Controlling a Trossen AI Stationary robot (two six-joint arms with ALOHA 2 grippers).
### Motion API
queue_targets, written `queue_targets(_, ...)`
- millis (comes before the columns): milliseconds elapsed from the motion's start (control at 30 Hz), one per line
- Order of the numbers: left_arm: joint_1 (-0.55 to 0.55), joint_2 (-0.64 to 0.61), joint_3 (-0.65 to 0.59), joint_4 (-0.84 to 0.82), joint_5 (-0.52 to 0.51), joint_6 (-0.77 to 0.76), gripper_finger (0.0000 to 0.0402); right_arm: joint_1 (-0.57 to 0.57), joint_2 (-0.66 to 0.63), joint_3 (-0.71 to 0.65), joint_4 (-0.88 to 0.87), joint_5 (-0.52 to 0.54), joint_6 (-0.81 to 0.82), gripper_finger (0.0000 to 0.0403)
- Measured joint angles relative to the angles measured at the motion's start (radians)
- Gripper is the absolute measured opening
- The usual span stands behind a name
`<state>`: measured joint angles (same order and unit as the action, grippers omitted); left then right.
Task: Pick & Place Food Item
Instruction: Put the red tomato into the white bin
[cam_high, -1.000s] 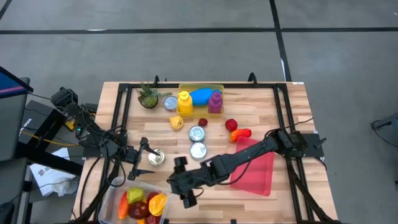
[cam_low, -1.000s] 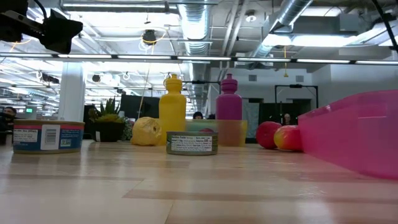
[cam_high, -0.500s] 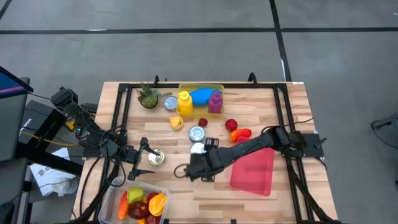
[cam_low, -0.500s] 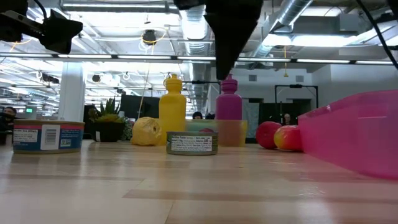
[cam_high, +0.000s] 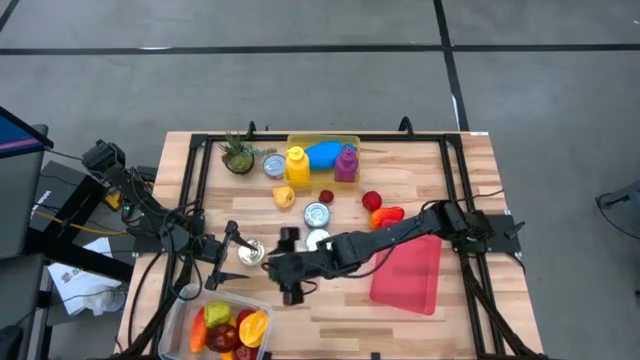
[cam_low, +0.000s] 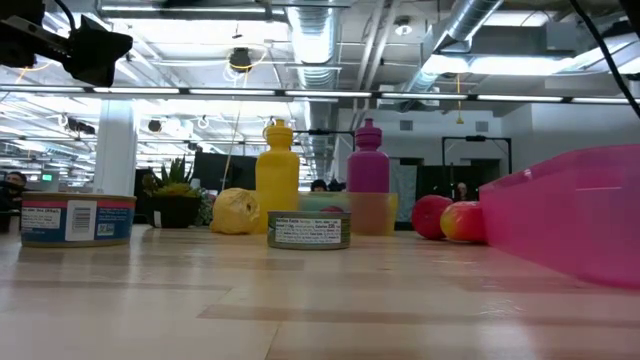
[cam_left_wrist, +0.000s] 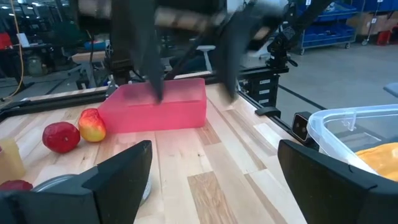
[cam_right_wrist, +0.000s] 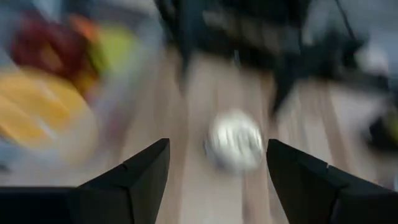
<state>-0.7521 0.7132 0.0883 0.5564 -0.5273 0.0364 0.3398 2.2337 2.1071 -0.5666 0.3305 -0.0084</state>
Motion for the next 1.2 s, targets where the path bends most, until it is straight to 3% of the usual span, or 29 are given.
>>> queue_targets(100, 0.0, 0.0, 0.0, -0.001, 0.0, 0.0, 0.0342, 0.001, 0.0, 0.0, 0.214, -0.092, -0.081, 0.0254)
queue_targets(367, 0.0, 0.0, 0.0, -0.002, -0.005, 0.001, 0.0342, 0.001, 0.013, -0.009, 0.845, -0.505, -0.248, 0.0228)
queue_targets(600, 0.0, 0.0, 0.0, -0.003, -0.005, 0.002, 0.0342, 0.002, 0.015, -0.202, 1.351, -0.543, -0.377, 0.0207)
queue_targets(700, 0.0, 0.0, 0.0, -0.007, -0.004, -0.011, 0.0342, -0.02, 0.01, -0.347, 1.529, -0.491, -0.362, 0.0201)
queue_targets(800, 0.0, 0.0, 0.0, -0.016, -0.005, -0.018, 0.0342, -0.042, -0.024, -0.519, 1.563, -0.341, -0.38, 0.0199)
queue_targets(1000, 0.0, 0.0, 0.001, -0.022, -0.005, -0.021, 0.0342, -0.047, -0.312, -0.893, 1.582, -0.041, -0.384, 0.0198)
queue_targets(1200, 0.0, 0.0, 0.001, -0.028, -0.004, -0.018, 0.0342, -0.053, -0.532, -1.259, 1.566, 0.2, -0.261, 0.0196)
